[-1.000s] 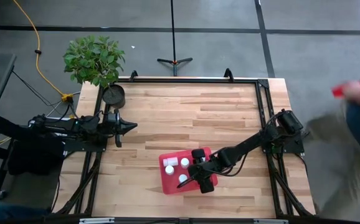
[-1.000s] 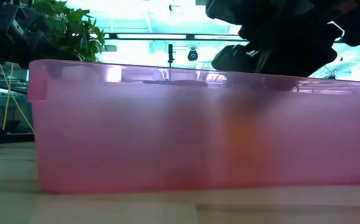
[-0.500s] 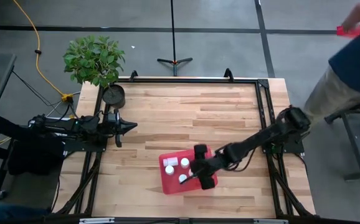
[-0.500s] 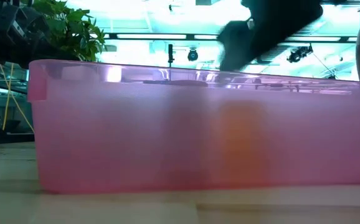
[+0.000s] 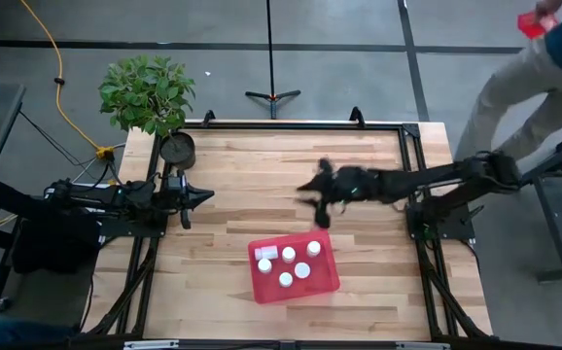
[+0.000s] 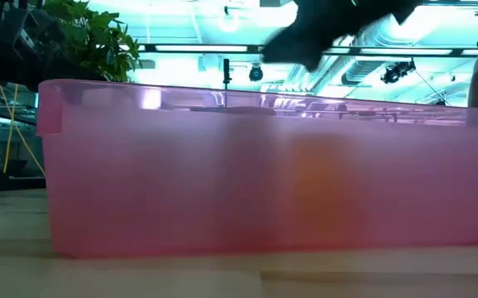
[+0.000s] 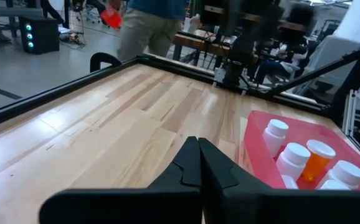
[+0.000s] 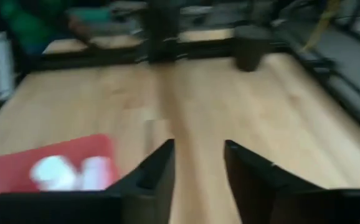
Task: Pick and place pill bottles into a basket
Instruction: Return to Home Position
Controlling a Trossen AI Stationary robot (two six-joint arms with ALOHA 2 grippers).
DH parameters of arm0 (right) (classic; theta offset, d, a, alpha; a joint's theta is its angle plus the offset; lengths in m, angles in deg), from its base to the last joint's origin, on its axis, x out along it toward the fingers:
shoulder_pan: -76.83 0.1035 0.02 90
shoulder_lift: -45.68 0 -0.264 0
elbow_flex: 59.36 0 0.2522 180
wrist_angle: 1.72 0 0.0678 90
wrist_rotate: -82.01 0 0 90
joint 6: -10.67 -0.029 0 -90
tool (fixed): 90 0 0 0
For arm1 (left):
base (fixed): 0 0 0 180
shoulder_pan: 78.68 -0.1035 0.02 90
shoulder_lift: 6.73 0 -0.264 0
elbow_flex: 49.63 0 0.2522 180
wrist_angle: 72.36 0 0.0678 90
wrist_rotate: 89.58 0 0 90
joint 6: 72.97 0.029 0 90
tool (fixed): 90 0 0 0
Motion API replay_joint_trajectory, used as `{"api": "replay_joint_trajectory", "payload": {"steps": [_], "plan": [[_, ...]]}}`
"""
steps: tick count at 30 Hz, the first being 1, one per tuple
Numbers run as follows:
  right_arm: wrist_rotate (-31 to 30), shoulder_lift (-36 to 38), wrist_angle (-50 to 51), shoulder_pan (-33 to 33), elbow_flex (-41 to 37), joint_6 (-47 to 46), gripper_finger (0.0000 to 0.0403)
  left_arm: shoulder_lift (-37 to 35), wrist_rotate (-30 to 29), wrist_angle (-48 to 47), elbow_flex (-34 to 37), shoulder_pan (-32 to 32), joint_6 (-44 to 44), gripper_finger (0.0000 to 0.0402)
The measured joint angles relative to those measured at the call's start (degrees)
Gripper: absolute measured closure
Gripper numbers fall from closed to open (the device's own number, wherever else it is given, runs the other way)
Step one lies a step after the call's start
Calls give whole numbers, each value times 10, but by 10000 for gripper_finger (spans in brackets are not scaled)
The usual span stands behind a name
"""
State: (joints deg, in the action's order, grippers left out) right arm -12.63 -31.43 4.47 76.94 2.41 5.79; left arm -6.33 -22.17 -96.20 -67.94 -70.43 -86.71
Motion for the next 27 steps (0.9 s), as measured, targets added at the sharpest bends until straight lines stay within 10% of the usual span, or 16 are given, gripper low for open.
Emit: {"api": "replay_joint_trajectory", "payload": {"steps": [7,17,27], "plan": [[47,219,-55,-85,-197,10,394,0,-8,0,0,0,9,377],[51,513,-68,-96,-376,7,397,0,-10,0,0,0,16,375],[71,637,-37,-95,-452,4,402,0,24,1,0,0,0,380]]}}
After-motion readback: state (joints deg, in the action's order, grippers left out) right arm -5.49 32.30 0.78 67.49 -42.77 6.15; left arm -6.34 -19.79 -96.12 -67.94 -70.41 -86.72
